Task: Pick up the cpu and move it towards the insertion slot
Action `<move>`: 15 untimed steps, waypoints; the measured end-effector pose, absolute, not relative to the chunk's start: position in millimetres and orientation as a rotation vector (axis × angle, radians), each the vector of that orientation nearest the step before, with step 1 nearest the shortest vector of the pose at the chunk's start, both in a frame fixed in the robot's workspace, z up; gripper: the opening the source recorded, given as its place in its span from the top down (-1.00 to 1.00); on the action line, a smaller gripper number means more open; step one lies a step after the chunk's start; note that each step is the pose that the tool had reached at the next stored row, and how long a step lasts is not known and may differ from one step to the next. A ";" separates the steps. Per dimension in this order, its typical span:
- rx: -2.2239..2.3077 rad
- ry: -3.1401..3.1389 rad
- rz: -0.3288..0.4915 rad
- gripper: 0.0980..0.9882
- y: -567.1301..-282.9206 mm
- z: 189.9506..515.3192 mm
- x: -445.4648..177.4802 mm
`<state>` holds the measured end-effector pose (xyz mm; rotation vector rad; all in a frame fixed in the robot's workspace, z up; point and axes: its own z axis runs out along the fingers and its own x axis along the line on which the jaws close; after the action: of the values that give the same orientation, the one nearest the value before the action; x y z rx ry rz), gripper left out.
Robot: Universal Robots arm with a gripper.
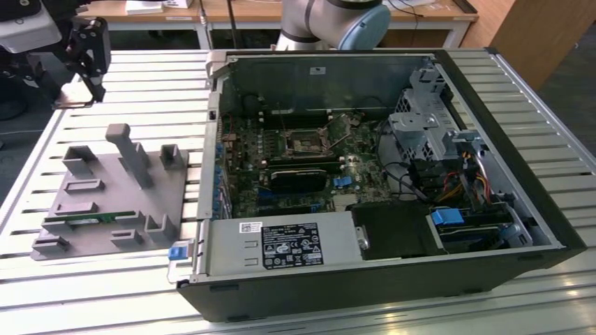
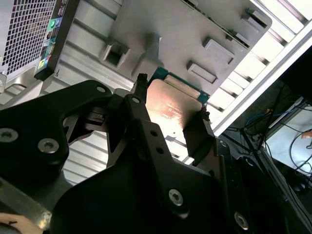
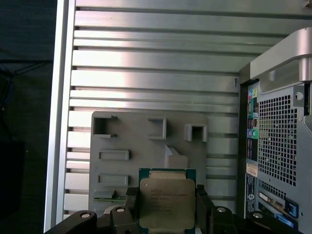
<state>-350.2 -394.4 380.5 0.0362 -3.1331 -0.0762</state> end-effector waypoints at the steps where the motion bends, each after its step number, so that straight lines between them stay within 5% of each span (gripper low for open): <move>1: 0.036 -3.133 -0.076 0.00 -394.4 380.5 -349.8; 15: 0.036 -3.133 -0.076 0.00 -394.4 380.5 -345.0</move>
<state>-345.0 -394.4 380.5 0.0362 -3.1331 -0.0762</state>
